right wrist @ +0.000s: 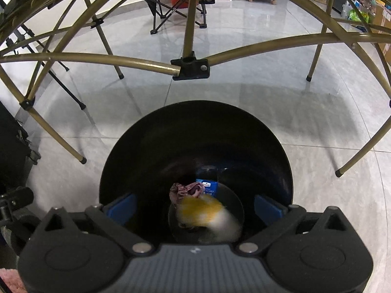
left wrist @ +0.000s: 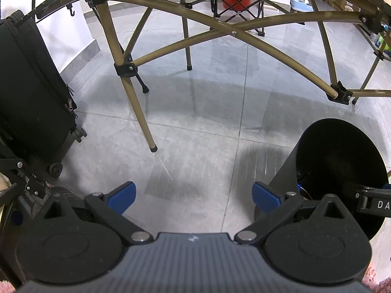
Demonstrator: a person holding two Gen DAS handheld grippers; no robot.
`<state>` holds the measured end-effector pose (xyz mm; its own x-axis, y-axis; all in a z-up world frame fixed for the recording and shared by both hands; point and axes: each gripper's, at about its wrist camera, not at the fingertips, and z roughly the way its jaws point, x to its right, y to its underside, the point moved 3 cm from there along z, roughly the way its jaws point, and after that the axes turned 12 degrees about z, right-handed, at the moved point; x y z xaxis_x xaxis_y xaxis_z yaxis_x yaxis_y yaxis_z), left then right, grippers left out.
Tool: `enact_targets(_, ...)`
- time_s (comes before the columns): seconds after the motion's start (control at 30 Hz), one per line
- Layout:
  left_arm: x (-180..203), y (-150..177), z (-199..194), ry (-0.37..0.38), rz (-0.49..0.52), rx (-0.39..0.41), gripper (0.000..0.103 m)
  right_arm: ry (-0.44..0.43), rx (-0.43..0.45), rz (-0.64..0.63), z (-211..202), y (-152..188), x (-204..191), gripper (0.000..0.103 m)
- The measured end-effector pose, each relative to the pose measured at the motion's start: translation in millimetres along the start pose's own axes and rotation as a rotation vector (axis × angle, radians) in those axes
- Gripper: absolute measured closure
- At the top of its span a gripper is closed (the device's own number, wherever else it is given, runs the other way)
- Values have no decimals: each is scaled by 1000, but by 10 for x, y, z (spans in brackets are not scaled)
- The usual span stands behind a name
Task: Collect trash
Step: 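Move both tools back over the table toward the remaining items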
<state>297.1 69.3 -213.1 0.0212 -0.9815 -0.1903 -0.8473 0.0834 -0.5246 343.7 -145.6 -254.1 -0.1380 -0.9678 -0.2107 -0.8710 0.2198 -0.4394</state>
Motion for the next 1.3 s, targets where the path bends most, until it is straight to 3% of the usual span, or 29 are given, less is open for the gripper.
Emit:
enact_targets(0.43, 26, -15, -41, 13, -5, 9, 0, -1, 21, -13, -82, -6, 2, 0)
enact_targets(0.67, 27, -79, -301, 43, -33, 86, 0, -8, 76, -30, -296, -22, 15, 0)
enact_targets(0.87, 48, -203, -612, 65, -52, 166, 0, -48, 171, -32, -679, -95, 60, 0)
enact_targets(1.07, 90, -365, -924, 85, -59, 243, 0, -124, 327, -32, -1222, -245, 105, 0)
enact_targets(1.3, 201, -638, -1185, 83, -42, 324, 0, -149, 515, -70, -1730, -513, 172, 0)
